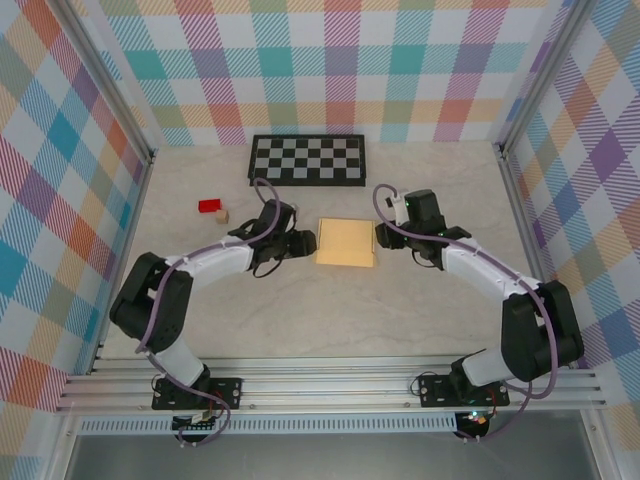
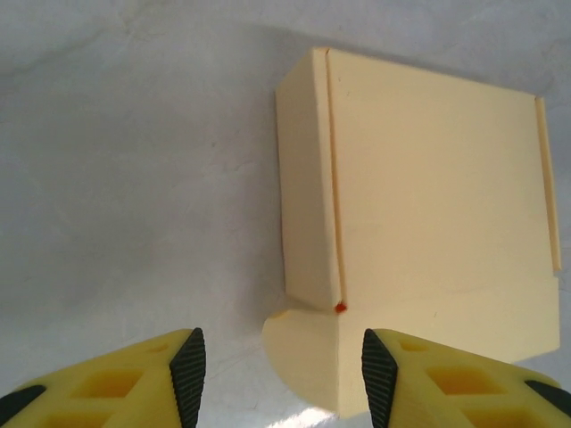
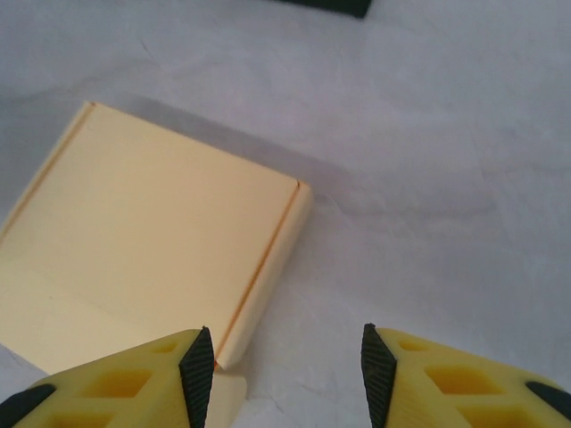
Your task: Fold the paper box
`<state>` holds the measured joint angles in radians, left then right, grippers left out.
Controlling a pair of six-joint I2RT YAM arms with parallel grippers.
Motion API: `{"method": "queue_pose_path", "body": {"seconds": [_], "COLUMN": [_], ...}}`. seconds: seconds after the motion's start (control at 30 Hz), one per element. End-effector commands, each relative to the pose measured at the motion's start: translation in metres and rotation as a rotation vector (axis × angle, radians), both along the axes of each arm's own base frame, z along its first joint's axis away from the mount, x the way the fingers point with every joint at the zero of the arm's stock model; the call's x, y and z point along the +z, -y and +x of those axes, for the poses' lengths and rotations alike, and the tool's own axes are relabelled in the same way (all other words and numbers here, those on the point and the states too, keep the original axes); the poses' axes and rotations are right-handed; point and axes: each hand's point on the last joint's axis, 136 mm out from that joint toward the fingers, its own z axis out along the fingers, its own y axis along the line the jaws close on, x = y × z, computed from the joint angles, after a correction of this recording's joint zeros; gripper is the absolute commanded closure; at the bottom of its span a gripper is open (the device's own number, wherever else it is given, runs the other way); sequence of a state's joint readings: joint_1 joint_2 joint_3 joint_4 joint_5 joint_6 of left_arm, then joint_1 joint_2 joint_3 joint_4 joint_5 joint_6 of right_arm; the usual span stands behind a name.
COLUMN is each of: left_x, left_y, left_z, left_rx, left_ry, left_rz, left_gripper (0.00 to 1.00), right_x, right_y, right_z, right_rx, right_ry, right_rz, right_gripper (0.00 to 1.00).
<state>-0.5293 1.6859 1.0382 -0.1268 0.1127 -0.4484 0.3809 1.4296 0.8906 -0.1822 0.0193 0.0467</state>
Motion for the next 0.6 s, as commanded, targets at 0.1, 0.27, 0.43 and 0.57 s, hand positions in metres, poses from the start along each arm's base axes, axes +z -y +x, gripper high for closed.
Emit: {"method": "queue_pose_path", "body": {"seconds": [0.1,0.27,0.43,0.57], "left_x": [0.038,0.028,0.013,-0.004], "left_y": [0.025,0.056,0.086,0.087], "left_z": [0.056,0.077,0.079,0.081], "left_rx": [-0.088,-0.195,-0.322,-0.32], "left_ry": [0.066,0.061,0.033,0.002], "left_rz": [0.074,0.055,0.093,0.115], "left_gripper": [0.49,0.54,0.56,0.56], "right_x": [-0.006,-0.018,-0.034,-0.035], "right_y": [-0.012,-0.012,-0.017,-0.019], "right_z": [-0.024,-0.035,-0.055,-0.065], "right_rx": [-0.013,-0.148,-0.222,-0.219], "right_ry": [-0.122,-0.245,-0.39,-0.403], "right_rz": [0.105,0.214,0.298,0.323], "right_gripper": [0.49,0.5,0.5,0.5]}}
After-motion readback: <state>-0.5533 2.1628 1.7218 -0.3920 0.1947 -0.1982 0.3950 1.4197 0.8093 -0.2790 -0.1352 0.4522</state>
